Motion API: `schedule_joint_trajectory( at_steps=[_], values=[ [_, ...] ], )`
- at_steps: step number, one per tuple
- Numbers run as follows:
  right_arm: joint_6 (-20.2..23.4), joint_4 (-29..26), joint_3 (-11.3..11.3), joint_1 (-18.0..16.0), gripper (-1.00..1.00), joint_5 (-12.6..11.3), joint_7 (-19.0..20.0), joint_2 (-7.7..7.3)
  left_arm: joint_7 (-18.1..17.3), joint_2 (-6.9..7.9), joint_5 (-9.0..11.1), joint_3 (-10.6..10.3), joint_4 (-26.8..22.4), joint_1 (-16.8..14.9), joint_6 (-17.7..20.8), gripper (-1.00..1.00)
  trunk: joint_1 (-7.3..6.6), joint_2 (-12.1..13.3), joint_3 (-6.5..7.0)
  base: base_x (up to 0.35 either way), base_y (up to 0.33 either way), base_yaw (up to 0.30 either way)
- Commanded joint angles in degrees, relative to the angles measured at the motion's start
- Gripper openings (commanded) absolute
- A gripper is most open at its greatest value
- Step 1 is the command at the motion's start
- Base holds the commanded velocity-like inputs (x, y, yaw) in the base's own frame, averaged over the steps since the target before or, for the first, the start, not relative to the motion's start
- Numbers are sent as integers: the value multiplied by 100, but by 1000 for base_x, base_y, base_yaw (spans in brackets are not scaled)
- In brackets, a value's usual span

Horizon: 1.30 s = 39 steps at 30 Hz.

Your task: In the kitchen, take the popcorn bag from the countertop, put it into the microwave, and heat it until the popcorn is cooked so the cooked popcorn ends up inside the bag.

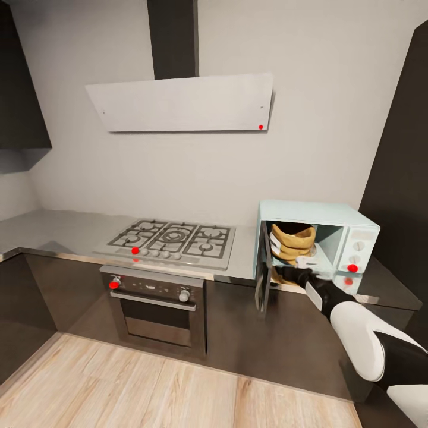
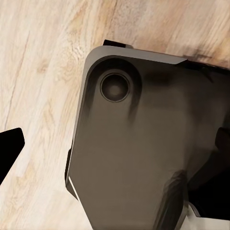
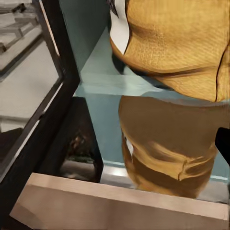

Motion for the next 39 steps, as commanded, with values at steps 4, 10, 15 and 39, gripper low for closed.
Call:
schedule_joint_trajectory(
  at_steps=[4, 10, 15, 39],
  values=[
    [-219, 34, -60, -3, 100, -25, -203, 1, 2, -1, 19, 20, 1, -2, -14, 100, 0, -5, -7, 0, 0, 0],
    [-255, 27, -67, -3, 100, -241, -376, -58, 2, -1, 19, 20, 1, -2, -14, 100, 0, -5, -7, 0, 0, 0],
    [-500, -49, -76, -3, 100, -245, -550, -34, 2, -1, 19, 16, 1, -2, -14, 100, 0, -5, -7, 0, 0, 0],
    [-1205, 21, -76, -3, 100, -249, -988, 167, 2, 4, 28, 13, 1, -2, -3, 100, 0, -5, -7, 146, 0, 0]
  ],
)
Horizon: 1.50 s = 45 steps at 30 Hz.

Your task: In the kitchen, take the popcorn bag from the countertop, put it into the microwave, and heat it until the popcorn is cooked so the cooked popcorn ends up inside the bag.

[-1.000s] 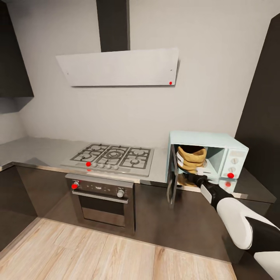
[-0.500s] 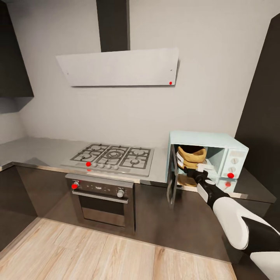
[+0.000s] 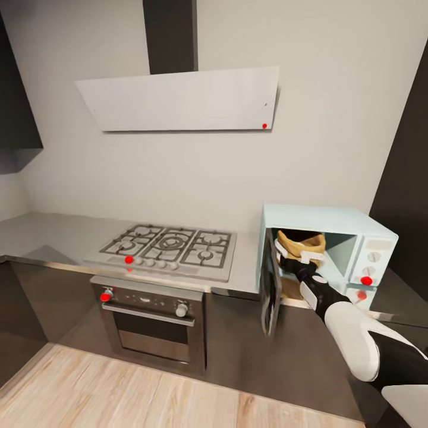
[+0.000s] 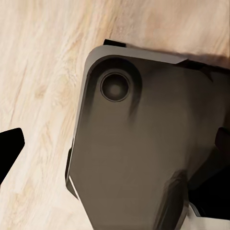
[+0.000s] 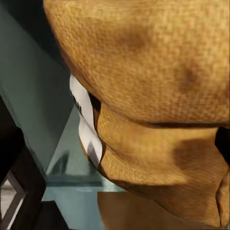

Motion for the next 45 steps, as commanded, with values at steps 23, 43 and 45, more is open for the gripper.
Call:
schedule_joint_trajectory(
  at_steps=[23, 43, 45],
  values=[
    [-24, 16, -57, -6, 100, 64, -12, -106, 3, -6, 20, 19, 1, -3, -16, 100, 4, -4, -7, 200, 0, 0],
    [8, 18, -45, -6, 100, 99, 56, -237, 3, -6, 2, 19, 1, -3, -25, 100, 4, -4, -7, -108, -72, 0],
    [11, 17, -41, -6, 100, 99, 64, -239, 3, -6, 2, 19, 1, -3, -25, 100, 4, -4, -7, -267, -163, 0]
  ],
)
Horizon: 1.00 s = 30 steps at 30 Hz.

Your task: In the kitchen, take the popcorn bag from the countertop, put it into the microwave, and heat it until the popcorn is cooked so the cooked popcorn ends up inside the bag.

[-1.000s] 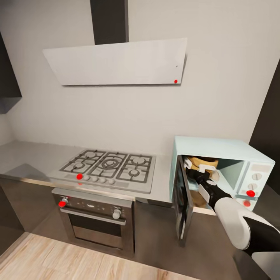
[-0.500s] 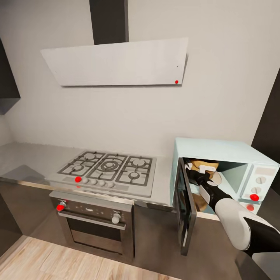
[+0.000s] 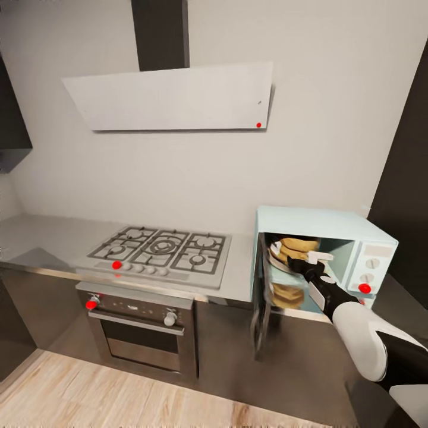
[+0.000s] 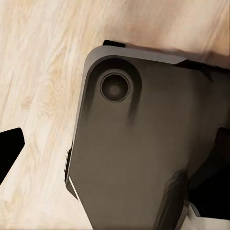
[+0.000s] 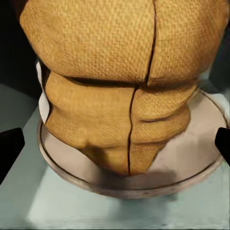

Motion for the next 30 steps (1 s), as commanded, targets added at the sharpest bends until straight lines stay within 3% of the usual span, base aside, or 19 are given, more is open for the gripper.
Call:
schedule_joint_trajectory(
  at_steps=[1, 9, 14, 15, 16, 19, 22, 24, 26, 27, 30],
  values=[
    [-21, 7, -48, -5, 100, 56, 22, 1, 4, -1, 20, 20, 1, -2, -15, 100, -3, -5, -7, -267, -163, 0],
    [22, 15, -10, -5, 100, 130, 165, 53, 4, -1, 20, 20, 1, -2, -15, 100, -3, -5, -7, -274, -160, 0],
    [329, -102, -30, -5, 100, 340, 1360, -27, 4, -1, 14, 5, 1, -2, -15, 100, -3, -5, -7, -280, -156, 0],
    [1279, -674, -38, -5, 100, 333, 2152, -105, 4, -1, 12, 2, 1, -2, -15, 100, -3, -5, -7, -281, -156, 0],
    [1759, -966, -38, -5, 100, 322, 2437, -216, 4, -1, 14, 2, 1, -2, -15, 100, -3, -5, -7, -281, -156, 0],
    [2676, -1438, -43, -5, 100, 317, 2832, -464, 4, -3, 17, 9, 1, -2, -15, 100, -3, -5, -7, -281, -156, 0],
    [3920, -1914, -34, 6, 100, 377, 2988, -534, 4, -5, 19, 11, 1, -2, -15, 100, -3, -5, -7, -280, -156, 0],
    [4215, -2049, -13, 107, 100, 440, 3044, -535, 4, -4, 18, 12, 1, -2, -15, 100, -3, -5, -7, -280, -156, 0],
    [4298, -2106, -1, 542, 100, 888, 3335, -536, 4, -3, 18, 22, 1, -2, -15, 100, -3, -5, -7, -278, -156, 0],
    [4231, -2139, 5, 1492, 100, 1560, 3925, -515, 4, -3, 18, 28, 1, -2, -15, 100, -3, -5, -7, -192, -143, 0],
    [3997, -2091, 5, 2122, 100, 1692, 3984, -466, 4, -7, 17, 33, 1, -2, -15, 100, -3, -5, -7, -96, -65, 0]
  ],
)
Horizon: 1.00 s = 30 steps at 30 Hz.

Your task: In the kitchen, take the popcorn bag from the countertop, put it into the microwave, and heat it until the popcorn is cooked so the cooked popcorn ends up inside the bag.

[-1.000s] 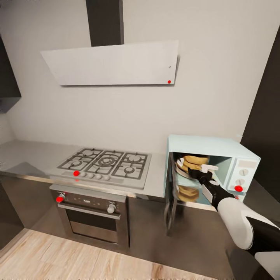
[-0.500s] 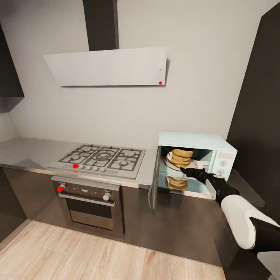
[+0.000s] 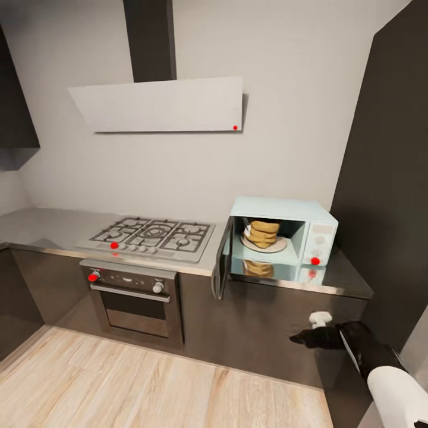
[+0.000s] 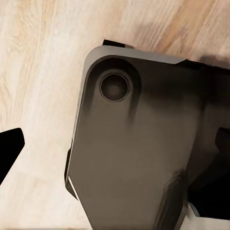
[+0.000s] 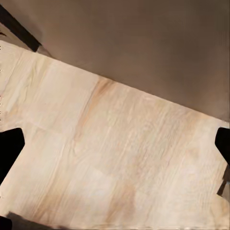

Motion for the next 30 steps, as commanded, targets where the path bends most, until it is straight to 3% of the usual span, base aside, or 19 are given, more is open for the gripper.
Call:
schedule_joint_trajectory(
  at_steps=[1, 4, 6, 7, 9, 11, 13, 30],
  values=[
    [-112, 35, -35, 271, 100, 80, 50, 31, 2, -1, 19, 23, 2, -2, -15, 100, 0, -5, -7, -27, -18, 0],
    [-411, 261, -35, 869, 100, 189, 45, 86, 2, -3, 20, 24, 2, -2, -15, 100, 0, -5, -7, -9, -6, 0],
    [-720, 811, -35, 1142, 100, 210, 28, 99, 2, 0, 18, 24, 2, -2, -15, 100, 0, -5, -7, -2, -1, 0],
    [-1004, 1355, -38, 1203, 100, 217, -79, 101, 2, 2, 15, 25, 2, -2, -15, 100, 0, -5, -7, 0, 0, 0],
    [-1459, 1999, -46, 1232, 100, 194, -475, 110, 2, -2, 15, 25, 2, -2, -15, 100, 0, -5, -7, 0, 0, 0],
    [-2172, 2914, -60, 1243, 100, 169, -1193, 112, 2, -1, 19, 25, 2, -2, -15, 100, 0, -5, -7, 0, 0, 0],
    [-2666, 3255, -67, 1263, 100, 160, -1526, 108, 2, -1, 21, 22, 2, -2, -15, 100, 0, -5, -7, 0, 0, 0],
    [-2764, 3409, -83, 1821, 100, 147, -1784, 469, -6, 5, 31, 33, -7, -2, -15, 100, 0, -5, -7, 0, 0, 0]
  ],
)
